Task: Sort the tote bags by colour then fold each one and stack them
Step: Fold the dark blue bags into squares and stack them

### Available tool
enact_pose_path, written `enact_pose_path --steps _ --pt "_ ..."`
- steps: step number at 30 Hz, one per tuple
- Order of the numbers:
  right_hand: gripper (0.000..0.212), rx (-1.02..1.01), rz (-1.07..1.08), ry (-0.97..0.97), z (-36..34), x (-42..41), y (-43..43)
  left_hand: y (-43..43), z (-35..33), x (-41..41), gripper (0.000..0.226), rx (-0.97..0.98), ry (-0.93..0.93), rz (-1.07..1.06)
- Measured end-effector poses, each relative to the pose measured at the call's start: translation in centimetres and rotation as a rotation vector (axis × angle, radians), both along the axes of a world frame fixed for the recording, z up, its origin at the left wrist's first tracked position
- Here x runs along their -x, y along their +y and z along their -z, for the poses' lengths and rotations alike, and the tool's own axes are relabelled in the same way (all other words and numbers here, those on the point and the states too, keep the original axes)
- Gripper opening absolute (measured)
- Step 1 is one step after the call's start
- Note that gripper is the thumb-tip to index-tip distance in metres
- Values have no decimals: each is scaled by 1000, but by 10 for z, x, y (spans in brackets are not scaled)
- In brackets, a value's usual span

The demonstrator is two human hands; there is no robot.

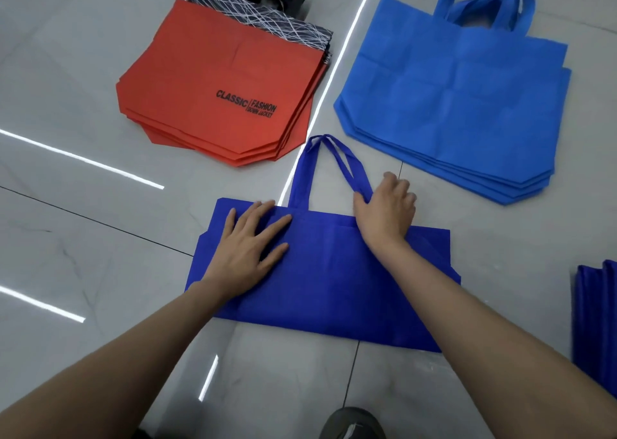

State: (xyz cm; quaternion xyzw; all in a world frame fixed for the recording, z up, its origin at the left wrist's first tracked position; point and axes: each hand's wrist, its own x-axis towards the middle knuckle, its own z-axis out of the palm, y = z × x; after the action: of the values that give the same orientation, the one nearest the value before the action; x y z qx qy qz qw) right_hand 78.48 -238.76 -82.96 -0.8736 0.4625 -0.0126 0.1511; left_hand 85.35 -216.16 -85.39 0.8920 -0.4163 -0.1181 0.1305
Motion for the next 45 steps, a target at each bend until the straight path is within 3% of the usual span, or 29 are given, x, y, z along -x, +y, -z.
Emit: enact_pose_path --steps 6,9,12,15,19,22,27,31,33,35,38,42,45 --pt "24 -8 -113 30 1 -31 -16 7 6 1 61 -36 19 7" --pt "10 -237 -92 -252 -9 -34 -20 4 3 0 63 -25 25 -4" --pt "26 -438 -161 -581 -32 -23 -11 1 3 1 66 -17 25 -41" --pt "49 -406 -359 -665 -46 16 6 -2 5 6 67 -16 12 -83" --pt "42 -79 -640 -516 -9 91 34 -6 5 17 69 -23 12 -163" --pt "33 152 -668 -335 27 130 50 -11 4 24 67 -41 9 -215" --pt "53 145 -319 -72 35 149 87 -21 -2 45 52 -82 -12 -357" --pt "57 144 -348 14 35 143 83 -22 -15 46 42 -37 -67 -487" --pt "56 136 -425 -15 38 144 69 -22 -27 34 36 105 72 -562" --pt "55 123 -519 -47 42 146 55 -29 -37 20 31 250 355 -610" --pt "54 113 -644 -105 44 145 38 -44 -47 4 41 168 727 -565" --pt "55 111 -762 -102 40 144 22 -57 -44 0 27 79 915 -410" --pt "59 180 -815 -90 38 144 18 -56 -39 6 24 167 1058 -501"
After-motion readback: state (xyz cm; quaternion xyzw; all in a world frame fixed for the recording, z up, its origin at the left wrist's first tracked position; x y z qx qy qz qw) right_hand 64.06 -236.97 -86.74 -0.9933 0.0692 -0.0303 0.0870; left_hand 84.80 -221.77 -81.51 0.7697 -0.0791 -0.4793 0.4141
